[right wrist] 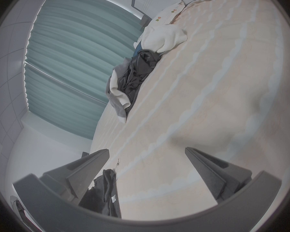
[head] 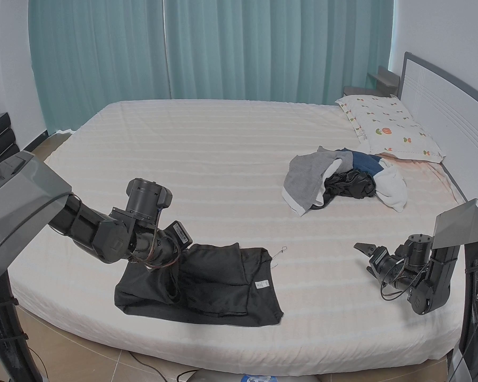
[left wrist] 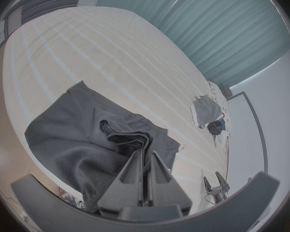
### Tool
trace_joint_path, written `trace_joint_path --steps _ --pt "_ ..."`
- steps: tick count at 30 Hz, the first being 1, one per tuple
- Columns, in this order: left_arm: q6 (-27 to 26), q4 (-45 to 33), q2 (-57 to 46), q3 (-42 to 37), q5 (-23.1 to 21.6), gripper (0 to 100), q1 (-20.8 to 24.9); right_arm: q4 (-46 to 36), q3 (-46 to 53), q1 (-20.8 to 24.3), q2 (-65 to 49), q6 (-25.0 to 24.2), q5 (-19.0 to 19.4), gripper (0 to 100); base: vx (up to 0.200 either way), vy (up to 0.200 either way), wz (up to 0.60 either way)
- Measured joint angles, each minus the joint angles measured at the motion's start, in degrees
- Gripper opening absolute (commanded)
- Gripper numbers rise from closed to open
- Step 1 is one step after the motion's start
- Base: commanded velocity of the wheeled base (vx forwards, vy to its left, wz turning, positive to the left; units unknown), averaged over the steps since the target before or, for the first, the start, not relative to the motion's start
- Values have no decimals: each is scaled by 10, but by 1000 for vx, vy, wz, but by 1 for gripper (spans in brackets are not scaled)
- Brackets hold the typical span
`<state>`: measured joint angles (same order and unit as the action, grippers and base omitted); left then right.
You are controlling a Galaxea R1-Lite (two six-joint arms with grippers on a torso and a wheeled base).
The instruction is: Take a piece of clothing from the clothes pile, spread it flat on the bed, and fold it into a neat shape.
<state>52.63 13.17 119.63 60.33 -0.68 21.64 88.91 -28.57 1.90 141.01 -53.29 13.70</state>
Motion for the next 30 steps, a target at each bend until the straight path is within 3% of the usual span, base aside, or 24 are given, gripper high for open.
trace_joint_path --steps 4,9,15,23,24,30 --pt "6 -1 22 28 3 0 18 0 0 0 1 1 0 100 0 -200 0" --pt "7 -1 47 47 14 0 39 0 0 0 1 2 0 100 0 0 0" --pt "10 -2 88 84 60 0 59 0 0 0 1 2 0 100 0 0 0" --pt "25 -1 118 98 58 0 69 0 0 2 1 2 0 100 0 0 0" --pt "25 -1 120 99 58 100 72 0 0 2 1 2 0 100 0 0 0" --pt "25 0 123 100 58 100 79 0 0 2 1 2 0 100 0 0 0"
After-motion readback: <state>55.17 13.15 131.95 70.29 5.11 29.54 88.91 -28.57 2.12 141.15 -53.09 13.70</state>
